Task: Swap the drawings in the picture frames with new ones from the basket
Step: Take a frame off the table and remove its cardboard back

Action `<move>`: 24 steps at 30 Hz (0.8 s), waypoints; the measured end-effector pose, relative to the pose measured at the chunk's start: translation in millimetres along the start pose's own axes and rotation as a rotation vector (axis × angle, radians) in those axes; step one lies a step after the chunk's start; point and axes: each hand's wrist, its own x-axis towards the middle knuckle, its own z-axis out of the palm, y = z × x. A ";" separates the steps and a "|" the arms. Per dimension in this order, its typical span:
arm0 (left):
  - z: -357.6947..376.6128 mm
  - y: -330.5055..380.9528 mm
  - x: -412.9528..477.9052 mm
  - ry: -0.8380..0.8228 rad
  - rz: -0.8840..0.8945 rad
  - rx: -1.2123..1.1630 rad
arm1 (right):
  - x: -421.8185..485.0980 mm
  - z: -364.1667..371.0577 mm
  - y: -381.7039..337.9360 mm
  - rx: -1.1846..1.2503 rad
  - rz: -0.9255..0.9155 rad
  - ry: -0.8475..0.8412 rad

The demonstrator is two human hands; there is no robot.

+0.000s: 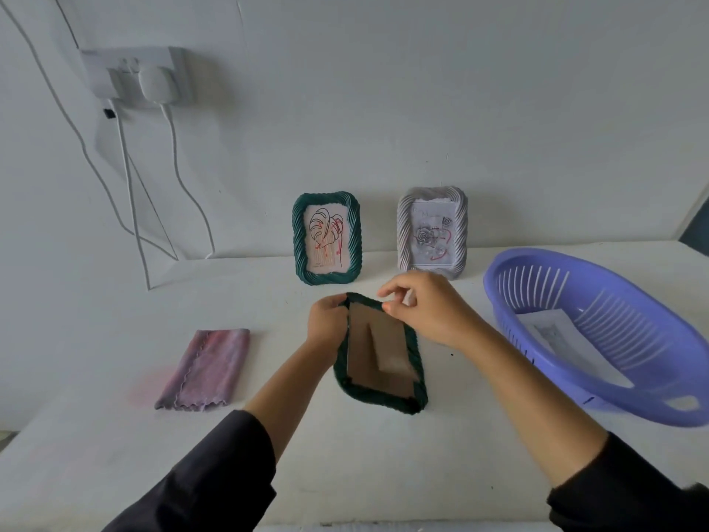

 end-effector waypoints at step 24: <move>-7.6 -32.2 43.7 -0.107 0.211 0.625 | 41.8 33.5 99.3 -0.335 0.150 -0.170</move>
